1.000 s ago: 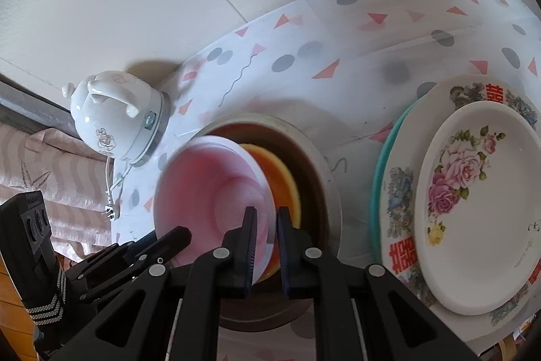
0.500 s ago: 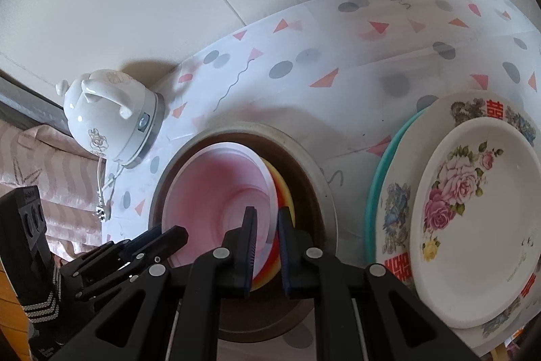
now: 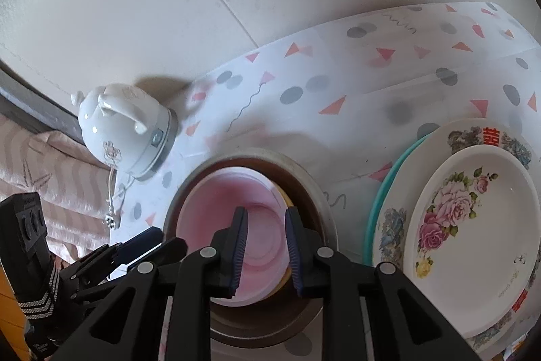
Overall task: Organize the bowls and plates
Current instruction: 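Lower the red-and-pink bowl into the yellow bowl and open the right gripper, then move the right gripper to the steel bowl rim and grasp it, then lift the nested bowl stack with the right gripper and carry it over the plates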
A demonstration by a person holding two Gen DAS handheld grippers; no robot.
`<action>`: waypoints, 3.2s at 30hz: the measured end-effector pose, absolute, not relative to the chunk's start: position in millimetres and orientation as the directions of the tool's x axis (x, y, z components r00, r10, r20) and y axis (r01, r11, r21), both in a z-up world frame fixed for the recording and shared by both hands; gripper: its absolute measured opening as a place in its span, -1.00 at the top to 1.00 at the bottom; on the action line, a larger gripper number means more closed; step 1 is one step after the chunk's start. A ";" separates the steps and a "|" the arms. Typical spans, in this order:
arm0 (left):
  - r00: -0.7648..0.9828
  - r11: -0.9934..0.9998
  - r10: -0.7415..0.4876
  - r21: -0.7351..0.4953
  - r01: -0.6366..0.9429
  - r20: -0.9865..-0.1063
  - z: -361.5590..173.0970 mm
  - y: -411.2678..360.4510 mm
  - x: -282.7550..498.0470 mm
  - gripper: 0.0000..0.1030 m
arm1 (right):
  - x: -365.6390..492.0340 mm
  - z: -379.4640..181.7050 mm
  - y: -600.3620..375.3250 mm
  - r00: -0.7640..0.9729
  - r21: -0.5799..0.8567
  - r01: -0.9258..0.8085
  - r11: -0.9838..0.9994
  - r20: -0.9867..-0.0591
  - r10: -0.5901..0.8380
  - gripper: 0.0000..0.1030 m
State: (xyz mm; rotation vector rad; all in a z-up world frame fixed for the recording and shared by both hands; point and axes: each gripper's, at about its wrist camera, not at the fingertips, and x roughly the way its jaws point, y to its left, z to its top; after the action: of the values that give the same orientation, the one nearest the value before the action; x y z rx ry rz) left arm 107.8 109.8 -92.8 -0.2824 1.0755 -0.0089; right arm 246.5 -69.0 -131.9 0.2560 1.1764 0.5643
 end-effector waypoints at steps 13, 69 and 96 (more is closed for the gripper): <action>0.485 0.959 -0.110 -0.221 -0.177 -0.868 -91.3 121.1 99.0 -0.06 | 241.9 -131.4 -75.4 0.267 0.483 -0.266 0.834 -0.795 0.545 0.56; 0.417 0.938 -0.191 -0.291 -0.189 -0.889 -129.2 135.8 78.8 0.09 | 201.2 -169.6 -84.3 0.189 0.424 -0.233 0.875 -0.863 0.468 0.46; 0.331 0.933 -0.294 -0.344 -0.104 -0.897 -155.0 113.4 80.6 0.30 | 203.6 -191.8 -57.9 0.149 0.421 -0.273 0.865 -0.870 0.470 0.62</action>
State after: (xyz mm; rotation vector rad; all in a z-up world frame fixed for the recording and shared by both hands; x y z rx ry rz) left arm 80.6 113.4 -155.0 -0.3710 1.2355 -0.1283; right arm 203.6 -57.9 -191.8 0.1778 1.3186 0.5379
